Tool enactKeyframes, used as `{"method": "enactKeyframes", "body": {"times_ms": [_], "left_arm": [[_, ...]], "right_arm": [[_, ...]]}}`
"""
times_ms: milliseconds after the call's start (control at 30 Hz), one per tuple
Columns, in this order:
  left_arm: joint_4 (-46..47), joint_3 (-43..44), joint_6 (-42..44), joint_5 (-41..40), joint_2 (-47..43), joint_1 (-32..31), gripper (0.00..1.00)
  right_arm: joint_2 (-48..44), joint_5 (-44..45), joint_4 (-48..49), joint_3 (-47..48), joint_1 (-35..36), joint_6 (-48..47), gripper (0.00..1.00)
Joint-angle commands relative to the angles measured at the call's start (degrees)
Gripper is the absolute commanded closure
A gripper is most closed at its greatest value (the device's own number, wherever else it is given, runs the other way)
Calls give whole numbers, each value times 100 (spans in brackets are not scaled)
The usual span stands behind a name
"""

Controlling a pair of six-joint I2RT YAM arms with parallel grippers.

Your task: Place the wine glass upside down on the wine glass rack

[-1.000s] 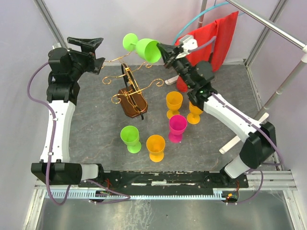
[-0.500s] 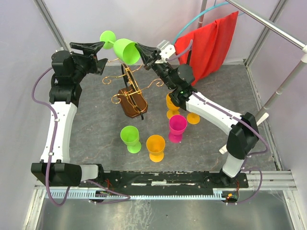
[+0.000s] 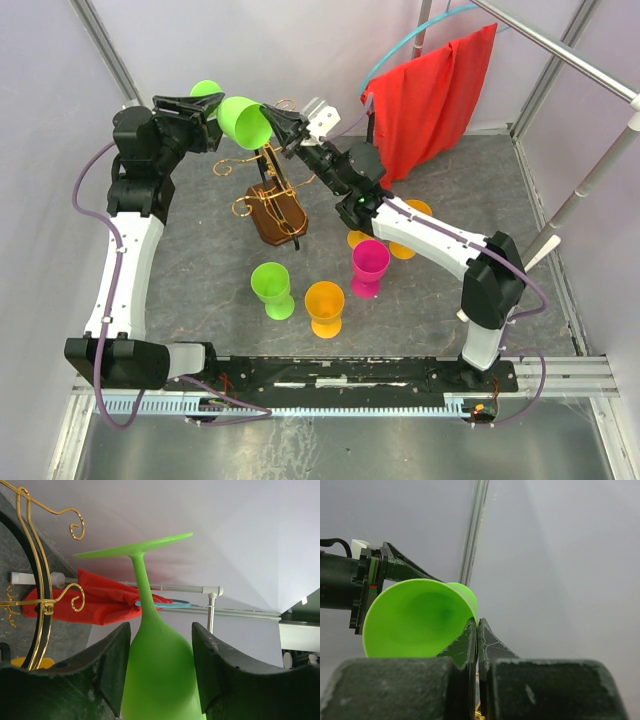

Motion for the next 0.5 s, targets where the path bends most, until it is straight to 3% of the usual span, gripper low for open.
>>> {"method": "enactKeyframes", "body": {"times_ms": [0,233,333,467], "left_arm": [[382,-72,-247,114,-77,-44,45],[446,-69,-249,104,-26,-46,60],[453,-73,-255,118,0,-46,60],[454,-82,-283,127,20,-56,52]], "right_arm": [[-130,-36,317,184,85,-157,99],[-207,-33,325,52,157,-283,99],[-241,-98,364,-26,169,-261,99],[-260,-145,421,-82,189,-252,99]]}}
